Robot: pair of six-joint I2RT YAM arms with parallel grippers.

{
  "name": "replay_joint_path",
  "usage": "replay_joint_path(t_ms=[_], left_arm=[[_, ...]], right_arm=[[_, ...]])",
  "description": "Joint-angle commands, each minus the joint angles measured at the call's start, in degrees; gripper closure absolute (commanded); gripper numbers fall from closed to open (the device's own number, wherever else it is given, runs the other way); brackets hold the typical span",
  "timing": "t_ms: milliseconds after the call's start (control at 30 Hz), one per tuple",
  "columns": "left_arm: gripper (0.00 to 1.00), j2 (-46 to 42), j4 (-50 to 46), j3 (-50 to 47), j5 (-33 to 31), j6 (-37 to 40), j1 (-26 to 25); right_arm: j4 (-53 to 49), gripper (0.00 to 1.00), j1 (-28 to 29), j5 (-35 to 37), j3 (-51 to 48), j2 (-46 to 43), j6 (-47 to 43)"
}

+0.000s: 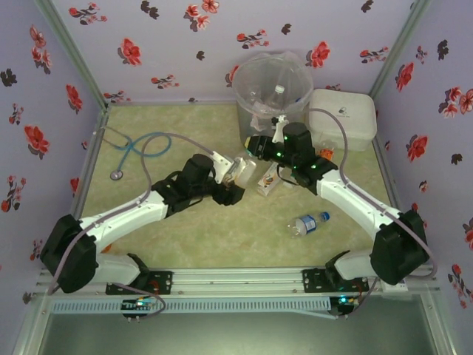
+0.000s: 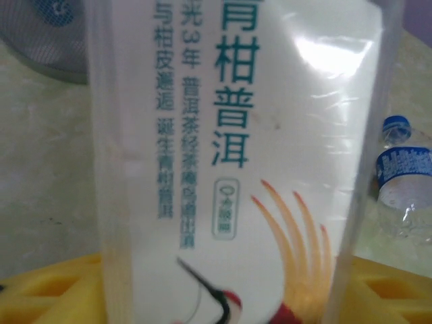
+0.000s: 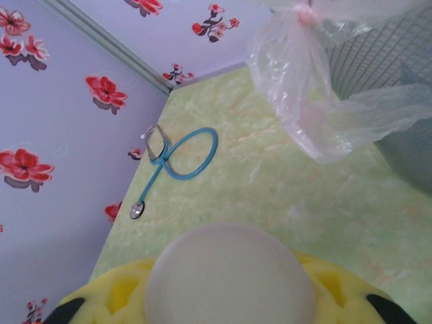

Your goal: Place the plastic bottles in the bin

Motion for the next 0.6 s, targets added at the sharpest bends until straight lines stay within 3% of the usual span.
replay_joint_path(t_ms=[0, 233, 400, 567], left_arm=[[0.00, -3.3, -1.9, 1.6, -0.5, -0.1, 1.6], [0.00, -4.3, -1.9, -0.6, -0.4, -2.0, 3.4], [0.00, -4.8, 0.9, -2.9, -0.5, -4.6, 3.5], [0.00, -4.6, 1.0, -2.2, -1.3, -7.6, 3.6]], right_arm=[[-3.6, 0.97, -0.2, 3.3, 7.4, -2.2, -5.1], [-17.8, 1.00, -0.1, 5.7, 27.2, -2.0, -20.2], [-21.7, 1.00, -0.6, 11.5, 42.0, 1.5, -30.9], [-18.2, 1.00, -2.9, 19.2, 50.8, 8.8, -41.9]])
